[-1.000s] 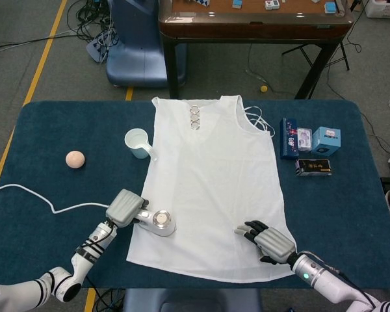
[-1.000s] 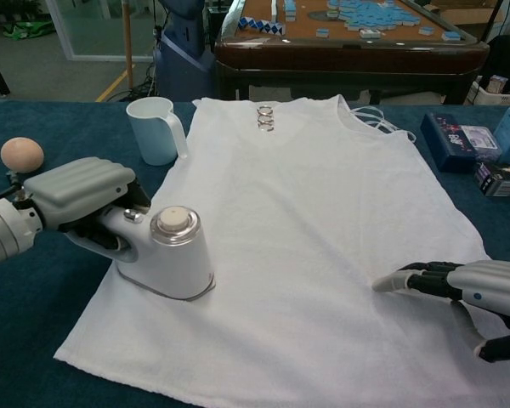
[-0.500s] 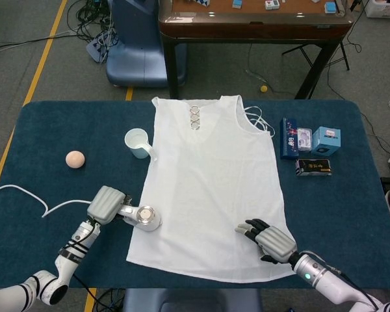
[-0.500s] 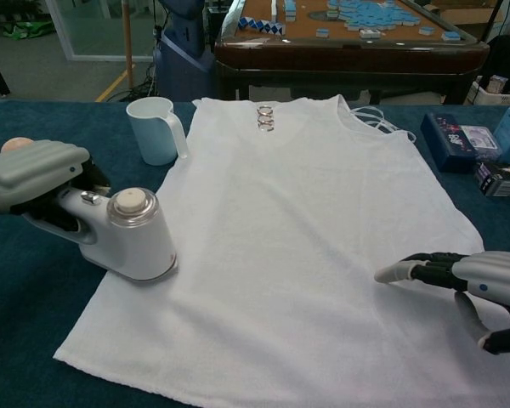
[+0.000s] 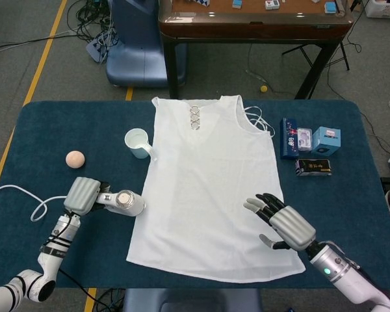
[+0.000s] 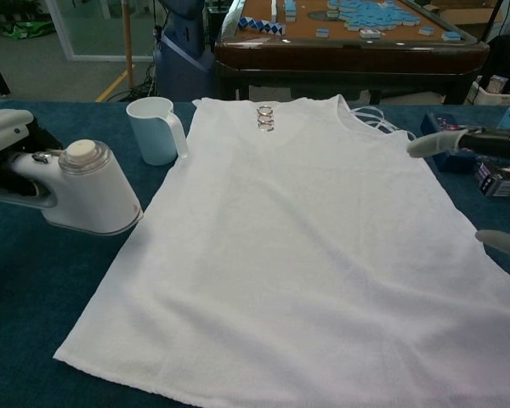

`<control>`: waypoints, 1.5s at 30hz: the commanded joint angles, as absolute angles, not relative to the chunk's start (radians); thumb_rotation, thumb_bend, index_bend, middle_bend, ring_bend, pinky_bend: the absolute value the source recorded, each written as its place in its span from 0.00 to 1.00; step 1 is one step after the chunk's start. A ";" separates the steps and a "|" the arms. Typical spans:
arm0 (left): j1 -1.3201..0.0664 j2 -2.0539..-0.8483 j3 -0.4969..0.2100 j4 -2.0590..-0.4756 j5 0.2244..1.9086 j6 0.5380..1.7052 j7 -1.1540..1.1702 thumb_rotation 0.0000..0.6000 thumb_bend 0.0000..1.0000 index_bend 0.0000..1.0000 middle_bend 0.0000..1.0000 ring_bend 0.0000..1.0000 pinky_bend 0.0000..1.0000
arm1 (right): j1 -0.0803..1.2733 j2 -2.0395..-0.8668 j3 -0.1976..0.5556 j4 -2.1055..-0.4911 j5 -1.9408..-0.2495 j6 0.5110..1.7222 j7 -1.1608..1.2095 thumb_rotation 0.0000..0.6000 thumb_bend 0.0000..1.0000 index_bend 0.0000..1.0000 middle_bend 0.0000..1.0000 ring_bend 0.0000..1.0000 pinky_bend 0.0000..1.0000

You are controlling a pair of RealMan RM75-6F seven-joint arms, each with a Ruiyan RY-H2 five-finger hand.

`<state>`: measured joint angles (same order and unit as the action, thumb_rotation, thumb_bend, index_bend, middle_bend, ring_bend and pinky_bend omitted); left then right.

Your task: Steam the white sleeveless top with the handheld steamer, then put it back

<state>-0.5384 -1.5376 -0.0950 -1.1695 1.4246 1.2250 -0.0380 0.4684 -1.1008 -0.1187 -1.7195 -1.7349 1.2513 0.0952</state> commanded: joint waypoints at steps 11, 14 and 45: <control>-0.530 -1.622 -0.108 -0.895 1.396 1.168 -0.190 1.00 0.20 0.92 0.83 0.69 0.72 | 0.372 -0.926 -0.050 -1.852 -1.708 1.400 -0.001 1.00 0.19 0.00 0.10 0.03 0.05; -0.534 -1.645 -0.110 -0.837 1.393 1.154 -0.213 1.00 0.20 0.91 0.83 0.69 0.71 | 0.359 -0.924 -0.049 -1.847 -1.710 1.403 0.005 1.00 0.19 0.00 0.10 0.03 0.05; -0.480 -1.561 -0.136 -1.004 1.310 1.099 -0.056 1.00 0.11 0.06 0.10 0.09 0.30 | 0.318 -0.927 -0.007 -1.791 -1.714 1.401 0.072 1.00 0.19 0.00 0.10 0.03 0.05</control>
